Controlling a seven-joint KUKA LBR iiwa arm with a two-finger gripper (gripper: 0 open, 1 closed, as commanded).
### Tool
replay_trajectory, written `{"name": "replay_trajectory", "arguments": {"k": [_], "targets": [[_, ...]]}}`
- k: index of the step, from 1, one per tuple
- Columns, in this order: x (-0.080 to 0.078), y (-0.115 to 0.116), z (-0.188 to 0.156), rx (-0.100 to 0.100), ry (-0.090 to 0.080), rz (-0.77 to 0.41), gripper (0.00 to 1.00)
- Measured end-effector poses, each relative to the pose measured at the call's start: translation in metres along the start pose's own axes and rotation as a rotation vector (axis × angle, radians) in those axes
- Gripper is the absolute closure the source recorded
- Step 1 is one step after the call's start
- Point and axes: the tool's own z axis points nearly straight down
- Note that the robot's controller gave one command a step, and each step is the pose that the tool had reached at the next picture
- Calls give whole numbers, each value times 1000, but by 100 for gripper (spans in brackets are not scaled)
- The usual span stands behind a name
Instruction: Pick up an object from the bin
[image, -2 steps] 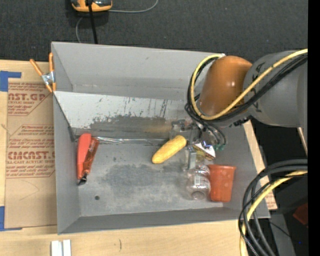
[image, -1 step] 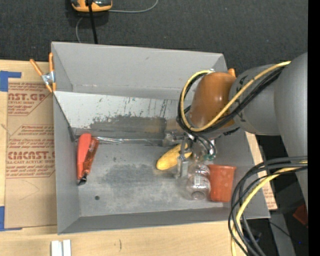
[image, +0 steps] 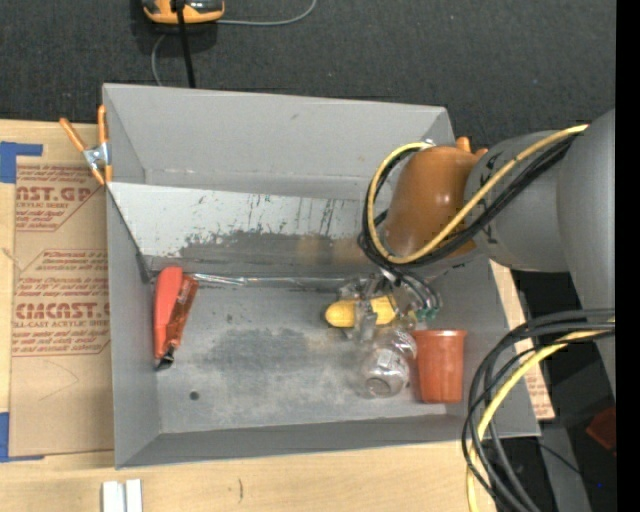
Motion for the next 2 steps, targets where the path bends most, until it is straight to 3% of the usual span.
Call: {"name": "replay_trajectory", "arguments": {"k": [2], "targets": [[1,0,-3,-1,4,0,100]]}}
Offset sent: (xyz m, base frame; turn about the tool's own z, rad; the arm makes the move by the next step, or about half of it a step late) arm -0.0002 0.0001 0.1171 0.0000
